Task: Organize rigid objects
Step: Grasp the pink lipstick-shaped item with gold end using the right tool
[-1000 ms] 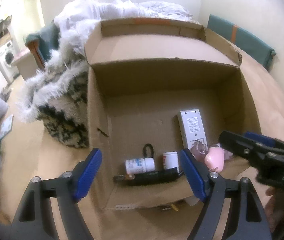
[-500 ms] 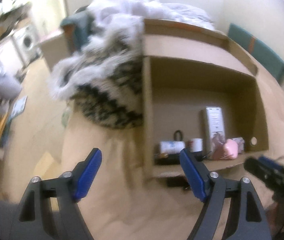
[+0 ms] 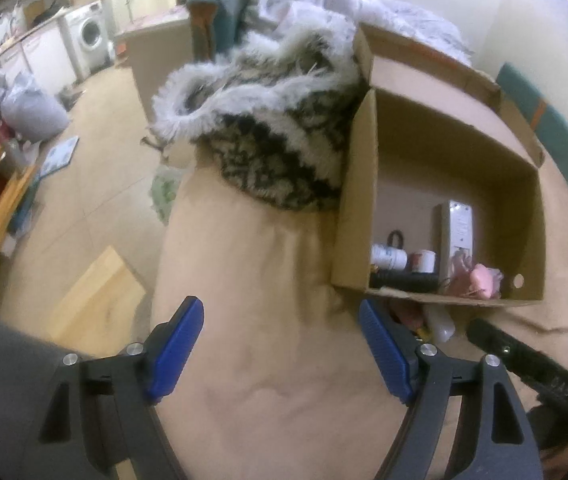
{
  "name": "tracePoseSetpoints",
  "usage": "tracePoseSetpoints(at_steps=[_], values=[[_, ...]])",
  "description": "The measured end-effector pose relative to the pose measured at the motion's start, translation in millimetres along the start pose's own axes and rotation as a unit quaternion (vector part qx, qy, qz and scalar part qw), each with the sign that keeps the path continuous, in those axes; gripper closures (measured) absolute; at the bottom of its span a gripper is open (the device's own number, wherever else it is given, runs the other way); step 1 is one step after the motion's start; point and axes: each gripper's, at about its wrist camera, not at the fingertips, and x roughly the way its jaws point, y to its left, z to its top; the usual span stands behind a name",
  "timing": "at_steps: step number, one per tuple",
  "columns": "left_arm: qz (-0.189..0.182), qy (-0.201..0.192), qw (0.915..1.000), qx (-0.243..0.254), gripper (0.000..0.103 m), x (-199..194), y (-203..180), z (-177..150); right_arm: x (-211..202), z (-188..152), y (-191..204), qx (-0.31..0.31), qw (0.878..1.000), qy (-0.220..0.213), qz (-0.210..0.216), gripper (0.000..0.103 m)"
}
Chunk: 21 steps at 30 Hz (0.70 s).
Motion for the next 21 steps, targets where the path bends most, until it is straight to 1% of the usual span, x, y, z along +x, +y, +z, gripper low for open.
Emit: tracePoseSetpoints(at_steps=[1, 2, 3, 5, 6, 7, 9, 12, 17, 20, 21], values=[[-0.007, 0.006, 0.9999, -0.01, 0.025, 2, 2, 1, 5, 0, 1, 0.007, 1.0, 0.009, 0.009, 0.035], [-0.011, 0.009, 0.9997, -0.017, 0.025, 3, 3, 3, 11, -1, 3, 0.01, 1.0, 0.014, 0.005, 0.039], [-0.014, 0.011, 0.9995, -0.024, 0.025, 3, 4, 5, 18, -3, 6, 0.006, 1.0, 0.018, -0.002, 0.043], [-0.018, 0.009, 0.9992, -0.033, 0.025, 2, 5, 7, 29, -6, 13, -0.013, 0.999, 0.016, -0.025, 0.044], [-0.023, 0.009, 0.999, -0.038, 0.025, 0, 7, 8, 35, -8, 18, -0.029, 0.998, 0.009, -0.047, 0.046], [-0.027, 0.009, 0.9987, -0.041, 0.025, -1, 7, 9, 39, -11, 22, -0.046, 0.997, 0.001, -0.065, 0.051], [-0.035, 0.011, 0.9983, -0.046, 0.025, -2, 10, 9, 49, -15, 34, -0.089, 0.991, -0.014, -0.098, 0.055], [-0.043, 0.017, 0.9976, -0.051, 0.025, -2, 13, 8, 62, -17, 45, -0.132, 0.983, -0.029, -0.128, 0.055], [-0.047, 0.022, 0.9965, -0.066, 0.025, -1, 18, 10, 77, -14, 43, -0.139, 0.981, -0.04, -0.133, 0.056], [-0.048, 0.024, 0.9963, -0.067, 0.025, 0, 17, 11, 88, -15, 39, -0.139, 0.981, -0.036, -0.129, 0.062], [-0.048, 0.023, 0.9964, -0.066, 0.025, 0, 17, 11, 91, -16, 39, -0.143, 0.98, -0.041, -0.133, 0.066]])
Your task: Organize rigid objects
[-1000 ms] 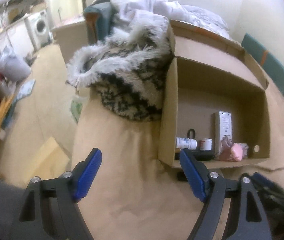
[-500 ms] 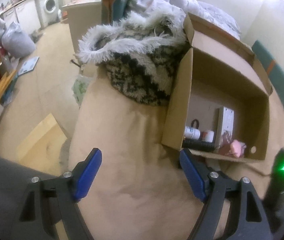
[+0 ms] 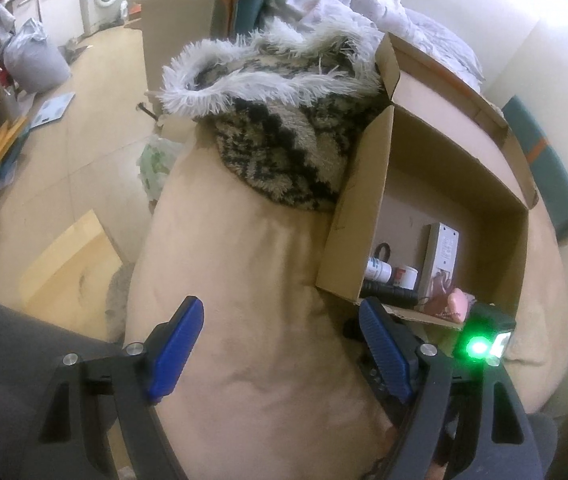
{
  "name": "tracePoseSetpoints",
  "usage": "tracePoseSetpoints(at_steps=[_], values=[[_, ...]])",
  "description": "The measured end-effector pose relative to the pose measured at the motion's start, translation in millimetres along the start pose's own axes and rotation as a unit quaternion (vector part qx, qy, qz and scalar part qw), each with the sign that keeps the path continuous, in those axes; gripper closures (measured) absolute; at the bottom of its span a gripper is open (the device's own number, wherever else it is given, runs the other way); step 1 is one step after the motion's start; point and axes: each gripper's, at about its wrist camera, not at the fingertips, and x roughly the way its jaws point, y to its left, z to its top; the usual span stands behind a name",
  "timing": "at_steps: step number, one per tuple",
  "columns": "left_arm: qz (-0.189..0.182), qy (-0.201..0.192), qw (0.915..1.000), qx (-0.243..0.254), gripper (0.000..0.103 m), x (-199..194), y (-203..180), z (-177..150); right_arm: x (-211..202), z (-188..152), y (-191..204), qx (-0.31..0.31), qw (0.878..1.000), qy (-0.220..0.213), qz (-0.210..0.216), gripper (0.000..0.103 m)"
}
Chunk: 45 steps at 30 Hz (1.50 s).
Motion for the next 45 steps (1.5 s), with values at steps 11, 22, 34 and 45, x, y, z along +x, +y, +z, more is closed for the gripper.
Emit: tracePoseSetpoints(at_steps=[11, 22, 34, 45], values=[[0.016, 0.0, 0.9999, 0.001, 0.025, 6, 0, 1, -32, 3, 0, -0.009, 1.0, 0.02, 0.0, 0.076], [0.026, 0.02, 0.999, 0.031, 0.025, 24, -11, -8, -143, 13, -29, -0.028, 0.998, -0.044, 0.037, 0.076], [-0.008, 0.097, 0.9895, 0.107, 0.024, 76, -51, -30, -152, 29, -60, 0.022, 0.994, -0.091, 0.06, 0.076], [0.021, 0.159, 0.9775, 0.137, 0.017, 141, -99, -29, -146, 32, -85, 0.078, 0.988, -0.087, 0.098, 0.076]])
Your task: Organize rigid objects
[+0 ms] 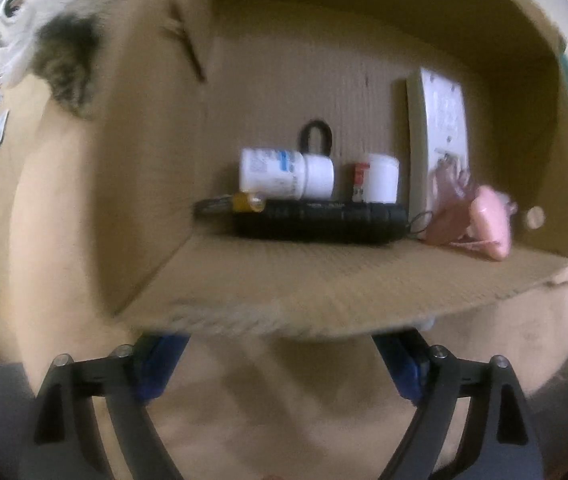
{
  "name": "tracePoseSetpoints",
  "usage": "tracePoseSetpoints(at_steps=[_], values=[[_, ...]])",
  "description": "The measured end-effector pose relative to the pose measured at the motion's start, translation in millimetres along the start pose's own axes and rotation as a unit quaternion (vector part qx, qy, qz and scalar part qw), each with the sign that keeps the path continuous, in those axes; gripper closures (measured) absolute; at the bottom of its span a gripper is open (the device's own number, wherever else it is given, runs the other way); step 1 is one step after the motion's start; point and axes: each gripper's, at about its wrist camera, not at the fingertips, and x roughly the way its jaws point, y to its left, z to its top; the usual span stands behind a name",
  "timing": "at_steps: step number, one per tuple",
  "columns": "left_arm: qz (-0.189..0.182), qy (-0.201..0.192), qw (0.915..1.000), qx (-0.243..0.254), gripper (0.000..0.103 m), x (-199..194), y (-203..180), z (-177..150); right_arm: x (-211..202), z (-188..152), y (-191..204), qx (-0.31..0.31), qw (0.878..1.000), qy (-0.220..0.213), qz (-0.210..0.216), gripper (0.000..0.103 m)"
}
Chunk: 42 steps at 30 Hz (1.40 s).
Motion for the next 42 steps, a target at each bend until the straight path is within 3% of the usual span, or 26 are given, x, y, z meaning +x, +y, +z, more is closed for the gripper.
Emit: tracePoseSetpoints(at_steps=[4, 10, 15, 19, 21, 22, 23, 31, 42], values=[[0.016, 0.015, 0.9996, 0.018, 0.016, 15, -14, 3, 0, 2, -4, 0.012, 1.0, -0.001, 0.011, 0.076], [0.032, 0.019, 0.9992, 0.017, 0.006, 24, -27, 10, 4, 4, -14, 0.041, 0.999, 0.01, 0.026, 0.076], [0.055, 0.04, 0.996, 0.058, 0.003, 35, -52, 9, 5, 4, -17, 0.051, 0.998, 0.014, 0.028, 0.076], [0.051, 0.026, 0.9975, 0.042, 0.004, 36, -51, 11, 6, 3, -14, 0.047, 0.998, 0.017, 0.025, 0.076], [0.054, 0.021, 0.9974, 0.042, 0.013, 33, -49, 12, 6, 3, -15, 0.047, 0.998, 0.017, 0.023, 0.076], [0.058, 0.017, 0.9972, 0.044, 0.023, 31, -48, 11, 6, 3, -15, 0.047, 0.999, 0.017, 0.023, 0.076], [0.058, 0.013, 0.9973, 0.044, 0.024, 29, -43, 11, 7, 3, -15, 0.047, 0.999, 0.018, 0.022, 0.076], [0.03, 0.01, 0.9989, 0.035, 0.024, 1, -21, 2, 10, 2, -13, 0.039, 0.999, 0.021, 0.011, 0.076], [0.017, -0.035, 0.9976, 0.057, 0.024, -70, 16, -43, 8, 0, -4, 0.012, 1.0, 0.016, -0.01, 0.076]])
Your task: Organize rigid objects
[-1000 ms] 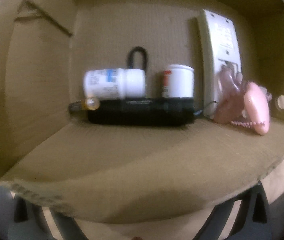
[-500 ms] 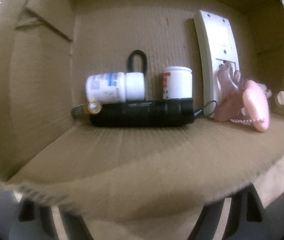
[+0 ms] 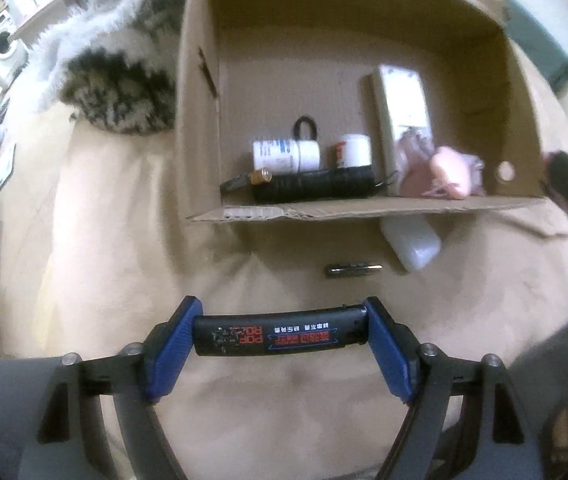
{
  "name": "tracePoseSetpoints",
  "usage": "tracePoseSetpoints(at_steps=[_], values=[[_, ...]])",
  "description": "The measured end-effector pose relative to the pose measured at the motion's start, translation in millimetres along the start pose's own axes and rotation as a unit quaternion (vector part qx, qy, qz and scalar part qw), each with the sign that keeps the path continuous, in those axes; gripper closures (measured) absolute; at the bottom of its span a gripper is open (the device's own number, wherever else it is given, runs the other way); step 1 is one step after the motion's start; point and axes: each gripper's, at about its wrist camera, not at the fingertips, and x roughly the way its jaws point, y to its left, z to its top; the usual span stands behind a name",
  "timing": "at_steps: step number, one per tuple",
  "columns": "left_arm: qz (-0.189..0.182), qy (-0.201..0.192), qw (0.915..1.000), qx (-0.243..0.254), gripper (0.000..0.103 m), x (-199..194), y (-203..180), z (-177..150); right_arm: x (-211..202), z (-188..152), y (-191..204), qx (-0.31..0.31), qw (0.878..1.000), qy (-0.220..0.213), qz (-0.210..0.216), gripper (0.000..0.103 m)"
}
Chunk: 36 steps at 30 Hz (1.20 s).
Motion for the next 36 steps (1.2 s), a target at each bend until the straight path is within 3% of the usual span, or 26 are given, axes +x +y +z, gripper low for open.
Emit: tracePoseSetpoints(at_steps=[6, 10, 14, 18, 26, 32, 36], values=[[0.002, -0.075, 0.997, 0.016, 0.024, -49, -5, -7, -10, 5, 7, -0.025, 0.999, -0.03, -0.012, 0.076], [0.011, -0.129, 0.9914, 0.021, 0.024, -57, -30, 26, -15, 12, 7, -0.04, 0.998, -0.05, -0.019, 0.076], [0.022, -0.165, 0.9854, 0.036, 0.024, -71, -32, 53, -11, 24, 4, -0.049, 0.997, -0.054, -0.032, 0.076], [0.012, -0.151, 0.9867, 0.058, 0.024, -57, -36, 79, 1, 40, 1, -0.058, 0.996, -0.055, -0.047, 0.076], [0.015, -0.143, 0.988, 0.055, 0.024, -19, -35, 106, 41, 69, 0, -0.088, 0.993, -0.032, -0.074, 0.076], [-0.01, -0.116, 0.9918, 0.054, 0.024, 9, -36, 110, 75, 74, -8, -0.079, 0.993, 0.025, -0.089, 0.076], [0.002, -0.107, 0.9917, 0.07, 0.024, 22, -42, 110, 92, 66, -22, -0.049, 0.992, 0.07, -0.095, 0.076]])
